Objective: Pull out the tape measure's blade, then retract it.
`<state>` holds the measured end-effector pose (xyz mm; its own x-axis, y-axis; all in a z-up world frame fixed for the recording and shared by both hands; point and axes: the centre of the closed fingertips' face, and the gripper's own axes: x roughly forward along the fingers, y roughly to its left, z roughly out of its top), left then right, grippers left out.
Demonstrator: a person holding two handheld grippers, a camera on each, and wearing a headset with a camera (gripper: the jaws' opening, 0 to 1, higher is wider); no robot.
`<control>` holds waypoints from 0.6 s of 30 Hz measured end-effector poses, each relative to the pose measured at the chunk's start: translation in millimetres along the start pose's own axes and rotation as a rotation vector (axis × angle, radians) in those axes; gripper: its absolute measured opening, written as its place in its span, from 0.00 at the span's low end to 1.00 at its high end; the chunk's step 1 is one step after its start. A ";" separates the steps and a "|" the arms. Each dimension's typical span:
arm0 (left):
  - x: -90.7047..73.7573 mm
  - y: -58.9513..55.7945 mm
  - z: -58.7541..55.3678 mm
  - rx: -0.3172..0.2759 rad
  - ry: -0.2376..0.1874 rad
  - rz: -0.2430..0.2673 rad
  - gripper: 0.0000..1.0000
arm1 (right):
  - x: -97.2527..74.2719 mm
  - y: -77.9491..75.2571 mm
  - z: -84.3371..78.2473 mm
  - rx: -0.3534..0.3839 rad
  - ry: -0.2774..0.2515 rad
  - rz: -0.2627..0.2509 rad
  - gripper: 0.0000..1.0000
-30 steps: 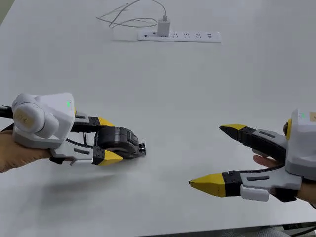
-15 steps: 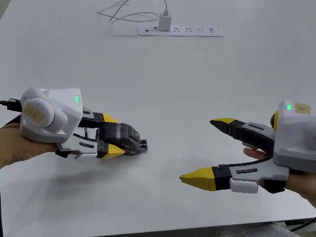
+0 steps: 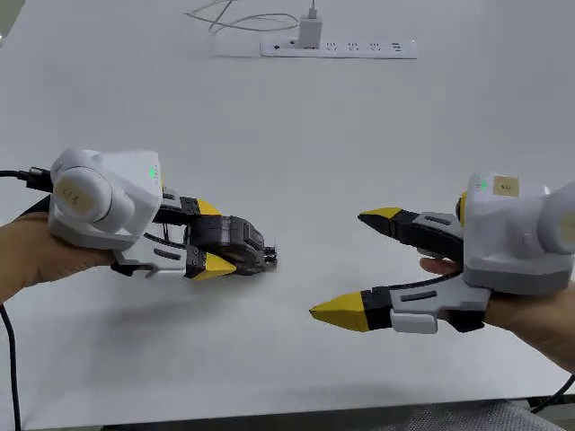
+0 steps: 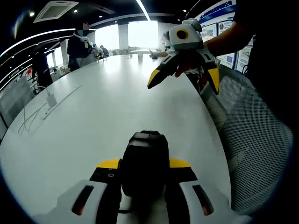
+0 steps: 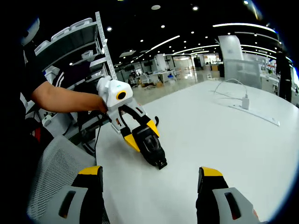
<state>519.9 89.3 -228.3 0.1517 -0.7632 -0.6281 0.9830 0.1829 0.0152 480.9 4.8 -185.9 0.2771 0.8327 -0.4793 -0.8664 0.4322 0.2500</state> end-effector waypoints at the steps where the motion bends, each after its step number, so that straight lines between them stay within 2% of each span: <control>1: 0.0 -0.1 -0.1 0.001 0.002 -0.002 0.30 | 2.6 0.0 -0.7 -0.008 0.007 0.006 0.79; 6: 0.1 -0.4 -0.4 0.003 0.006 -0.007 0.30 | 15.3 0.1 -0.7 -0.063 0.019 0.030 0.68; 10: 0.3 -0.5 -0.5 0.008 0.014 -0.009 0.30 | 25.9 -5.0 -6.9 -0.119 0.054 0.037 0.60; 12: 0.3 -0.6 -0.4 0.009 0.015 -0.009 0.30 | 31.2 -6.5 -9.1 -0.153 0.073 0.041 0.53; 18: 0.4 -0.5 -0.7 0.015 0.020 -0.011 0.30 | 46.5 -8.0 -8.3 -0.210 0.092 0.073 0.43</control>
<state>519.5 89.4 -229.1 0.1394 -0.7526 -0.6436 0.9860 0.1656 0.0199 497.3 37.2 -217.1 0.1801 0.8201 -0.5431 -0.9529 0.2825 0.1107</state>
